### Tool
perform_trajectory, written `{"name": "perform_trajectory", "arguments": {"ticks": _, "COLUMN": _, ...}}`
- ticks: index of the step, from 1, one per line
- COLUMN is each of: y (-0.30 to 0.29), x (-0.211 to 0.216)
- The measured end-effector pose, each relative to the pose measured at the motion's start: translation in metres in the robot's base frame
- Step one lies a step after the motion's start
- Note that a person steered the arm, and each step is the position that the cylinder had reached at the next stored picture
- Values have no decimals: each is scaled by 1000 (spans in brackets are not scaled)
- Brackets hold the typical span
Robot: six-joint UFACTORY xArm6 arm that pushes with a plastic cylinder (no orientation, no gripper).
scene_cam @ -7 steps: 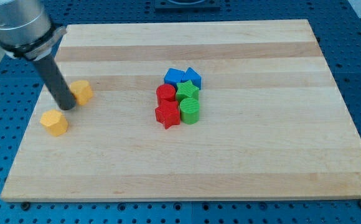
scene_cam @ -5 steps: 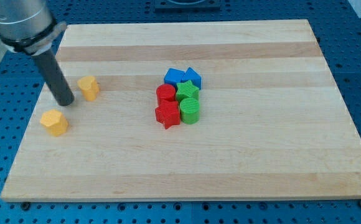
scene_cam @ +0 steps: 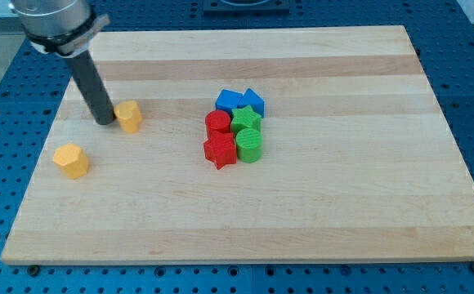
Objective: Move the yellow heart to the center of the board
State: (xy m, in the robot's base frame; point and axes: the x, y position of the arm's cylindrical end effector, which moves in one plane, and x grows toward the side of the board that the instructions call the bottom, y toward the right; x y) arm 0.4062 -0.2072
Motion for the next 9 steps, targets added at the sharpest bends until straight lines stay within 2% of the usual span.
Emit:
{"name": "perform_trajectory", "arguments": {"ticks": 2, "y": 46, "x": 0}}
{"name": "perform_trajectory", "arguments": {"ticks": 5, "y": 4, "x": 50}}
{"name": "perform_trajectory", "arguments": {"ticks": 7, "y": 11, "x": 26}}
{"name": "perform_trajectory", "arguments": {"ticks": 9, "y": 55, "x": 19}}
